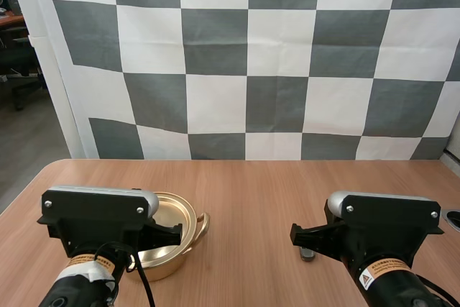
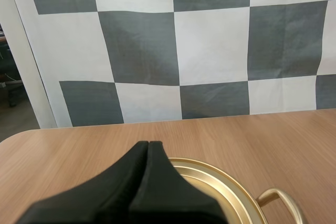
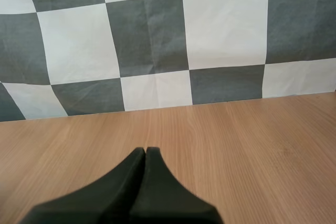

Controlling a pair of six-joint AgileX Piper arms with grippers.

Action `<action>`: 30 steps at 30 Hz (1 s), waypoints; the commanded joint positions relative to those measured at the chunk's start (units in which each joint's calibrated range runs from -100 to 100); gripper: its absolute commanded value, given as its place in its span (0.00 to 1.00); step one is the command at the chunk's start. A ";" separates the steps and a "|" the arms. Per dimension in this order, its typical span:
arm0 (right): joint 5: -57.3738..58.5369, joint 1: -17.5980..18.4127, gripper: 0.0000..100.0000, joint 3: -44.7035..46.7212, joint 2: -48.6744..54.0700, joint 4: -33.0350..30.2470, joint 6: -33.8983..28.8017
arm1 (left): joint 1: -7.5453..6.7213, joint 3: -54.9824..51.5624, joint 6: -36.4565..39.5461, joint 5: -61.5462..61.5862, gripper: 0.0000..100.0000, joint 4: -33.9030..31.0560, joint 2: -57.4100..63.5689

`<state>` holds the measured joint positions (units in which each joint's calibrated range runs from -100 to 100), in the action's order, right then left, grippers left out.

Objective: Open the pot, put the car inside, and close it

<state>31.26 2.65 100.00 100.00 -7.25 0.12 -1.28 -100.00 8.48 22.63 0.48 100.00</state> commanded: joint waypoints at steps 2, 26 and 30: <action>-0.07 0.05 0.00 0.00 0.00 0.07 0.00 | 0.00 0.00 -0.01 0.02 0.00 0.03 0.00; -30.59 -0.28 0.00 0.00 0.00 -34.43 0.24 | 0.00 0.00 -0.01 -45.19 0.00 -5.74 0.00; -37.02 -0.28 0.00 0.00 0.00 -34.43 0.24 | 0.00 0.13 -1.51 -50.69 0.00 -5.74 0.00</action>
<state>0.00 2.39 100.00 100.00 -19.82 0.39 -1.28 -100.00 7.82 -5.33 -5.28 100.00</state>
